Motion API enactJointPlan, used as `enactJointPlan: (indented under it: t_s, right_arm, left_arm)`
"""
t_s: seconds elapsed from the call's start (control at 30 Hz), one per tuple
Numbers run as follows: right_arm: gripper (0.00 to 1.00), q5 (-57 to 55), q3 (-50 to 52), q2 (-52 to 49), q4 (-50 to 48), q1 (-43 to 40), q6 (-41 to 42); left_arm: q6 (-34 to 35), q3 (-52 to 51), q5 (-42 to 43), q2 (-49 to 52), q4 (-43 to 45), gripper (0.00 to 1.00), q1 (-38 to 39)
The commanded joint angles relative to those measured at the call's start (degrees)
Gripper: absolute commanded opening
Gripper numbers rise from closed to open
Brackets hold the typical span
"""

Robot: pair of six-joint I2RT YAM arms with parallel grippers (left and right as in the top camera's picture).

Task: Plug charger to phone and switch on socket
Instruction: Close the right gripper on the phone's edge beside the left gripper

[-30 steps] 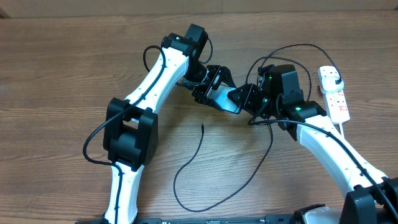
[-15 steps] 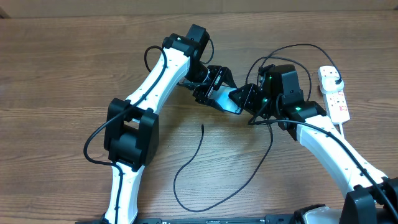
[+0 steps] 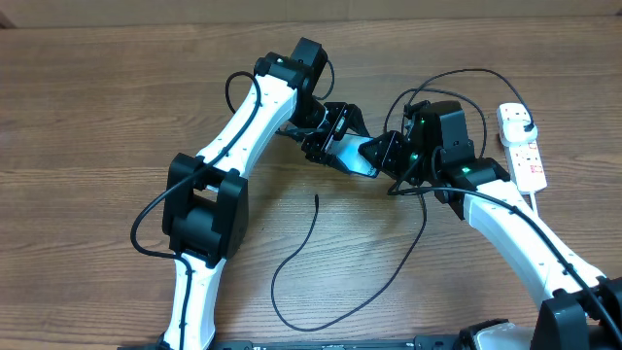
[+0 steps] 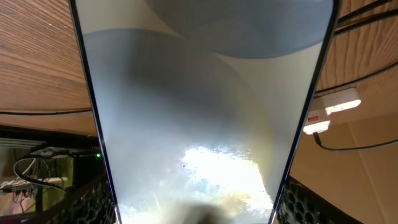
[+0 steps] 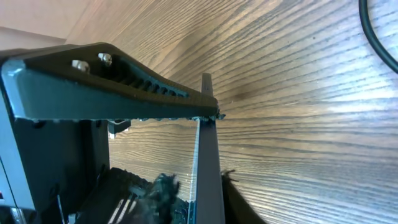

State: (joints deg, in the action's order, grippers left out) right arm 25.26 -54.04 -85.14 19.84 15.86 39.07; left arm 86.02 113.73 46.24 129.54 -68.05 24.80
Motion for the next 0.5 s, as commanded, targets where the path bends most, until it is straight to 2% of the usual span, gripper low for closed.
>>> enactJointPlan:
  t_s: [0.0,0.47]
  right_arm:
    - [0.2,-0.42,-1.53,-0.17,0.07,0.28,-0.17]
    - [0.19,-0.42,-1.53,-0.17,0.09,0.28,-0.17]
  left_arm:
    - [1.73,1.66,1.31,0.07,0.04,0.04,0.74]
    - [1.88,1.66,1.38,0.07,0.72,0.04,1.16]
